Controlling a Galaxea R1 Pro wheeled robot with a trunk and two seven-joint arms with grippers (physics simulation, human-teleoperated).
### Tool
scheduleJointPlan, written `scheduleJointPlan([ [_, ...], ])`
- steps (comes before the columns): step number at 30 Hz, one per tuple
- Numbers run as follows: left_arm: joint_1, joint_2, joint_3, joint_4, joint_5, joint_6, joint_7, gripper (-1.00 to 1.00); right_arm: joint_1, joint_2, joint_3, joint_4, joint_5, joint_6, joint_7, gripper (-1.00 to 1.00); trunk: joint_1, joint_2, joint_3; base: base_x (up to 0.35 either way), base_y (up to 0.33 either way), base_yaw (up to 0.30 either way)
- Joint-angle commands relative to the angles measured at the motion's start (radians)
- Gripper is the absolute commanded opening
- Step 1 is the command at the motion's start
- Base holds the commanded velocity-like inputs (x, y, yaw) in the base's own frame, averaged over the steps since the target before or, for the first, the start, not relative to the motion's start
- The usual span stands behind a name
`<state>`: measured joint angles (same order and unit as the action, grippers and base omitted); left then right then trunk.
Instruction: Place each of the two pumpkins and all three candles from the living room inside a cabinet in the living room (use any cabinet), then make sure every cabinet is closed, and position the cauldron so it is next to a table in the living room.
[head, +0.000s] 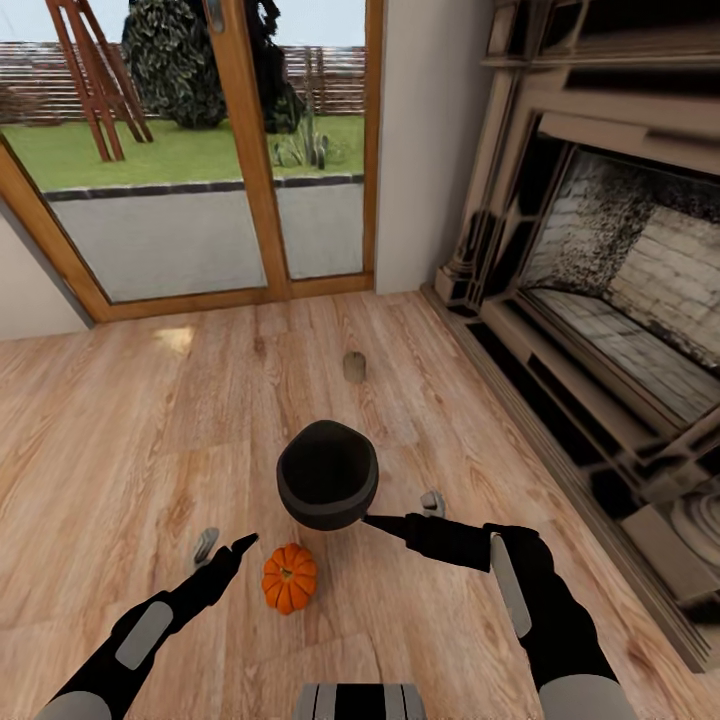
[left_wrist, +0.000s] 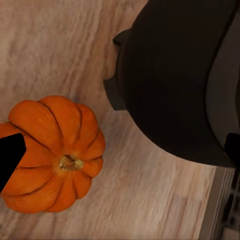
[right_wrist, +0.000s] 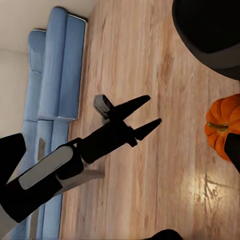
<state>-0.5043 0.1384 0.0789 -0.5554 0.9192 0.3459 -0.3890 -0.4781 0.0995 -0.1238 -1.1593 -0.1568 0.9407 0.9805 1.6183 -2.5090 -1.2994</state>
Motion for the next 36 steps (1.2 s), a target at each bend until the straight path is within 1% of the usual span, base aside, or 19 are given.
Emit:
scheduleJointPlan([
  [1,0.000,-0.001,0.004,0.001,0.007,0.008,-0.001,1.00,-0.001,-0.015,-0.003,-0.001,0.001,0.004,0.033,1.00,0.000,-0.001,-0.005,0.000,0.000,0.000],
  [5,0.000,-0.003,0.004,0.001,0.005,0.005,0.000,1.00,-0.001,-0.042,-0.005,-0.016,-0.012,0.004,0.121,1.00,0.002,-0.001,-0.020,0.000,0.000,0.000],
  [6,0.000,-0.003,0.004,0.001,0.005,0.005,0.000,1.00,-0.001,-0.048,-0.014,-0.031,-0.018,0.004,0.145,1.00,0.002,-0.002,-0.024,0.000,0.000,0.000],
  [7,0.000,-0.003,0.004,0.002,0.005,0.005,0.001,1.00,-0.001,-0.050,-0.021,-0.041,-0.020,0.004,0.155,1.00,0.003,-0.002,-0.028,0.000,0.000,0.000],
  [10,0.000,-0.003,0.004,0.002,0.004,0.003,0.001,1.00,-0.001,-0.056,-0.064,-0.090,-0.027,0.005,0.182,1.00,0.004,-0.003,-0.039,0.000,0.000,0.000],
  [11,0.000,-0.003,0.004,0.002,0.004,0.003,0.001,1.00,-0.001,-0.056,-0.075,-0.103,-0.029,0.005,0.186,1.00,0.005,-0.003,-0.043,0.000,0.000,0.000],
  [13,0.000,-0.003,0.004,0.002,0.004,0.003,0.001,1.00,-0.001,-0.057,-0.085,-0.114,-0.030,0.005,0.190,1.00,0.006,-0.003,-0.051,0.000,0.000,0.000],
  [21,0.000,-0.003,0.004,0.002,0.003,0.001,0.004,1.00,-0.001,-0.058,-0.095,-0.125,-0.032,0.006,0.194,1.00,0.009,-0.005,-0.082,0.000,0.000,0.000],
  [26,0.000,-0.003,0.005,0.005,0.005,0.001,0.058,1.00,-0.001,-0.058,-0.095,-0.125,-0.032,0.006,0.193,1.00,0.011,-0.006,-0.101,0.000,0.000,0.000],
  [28,0.000,-0.003,0.004,0.006,0.006,0.001,0.092,1.00,-0.001,-0.058,-0.096,-0.123,-0.032,0.006,0.193,1.00,0.012,-0.007,-0.109,0.000,0.000,0.000],
  [30,0.000,-0.003,0.004,0.006,0.006,0.000,0.103,1.00,-0.001,-0.058,-0.096,-0.122,-0.032,0.006,0.193,1.00,0.013,-0.007,-0.117,0.000,0.000,0.000],
  [36,0.000,-0.005,0.004,0.006,0.003,-0.001,0.112,1.00,-0.001,-0.058,-0.096,-0.122,-0.032,0.006,0.193,1.00,0.016,-0.009,-0.140,0.000,0.000,0.000],
])
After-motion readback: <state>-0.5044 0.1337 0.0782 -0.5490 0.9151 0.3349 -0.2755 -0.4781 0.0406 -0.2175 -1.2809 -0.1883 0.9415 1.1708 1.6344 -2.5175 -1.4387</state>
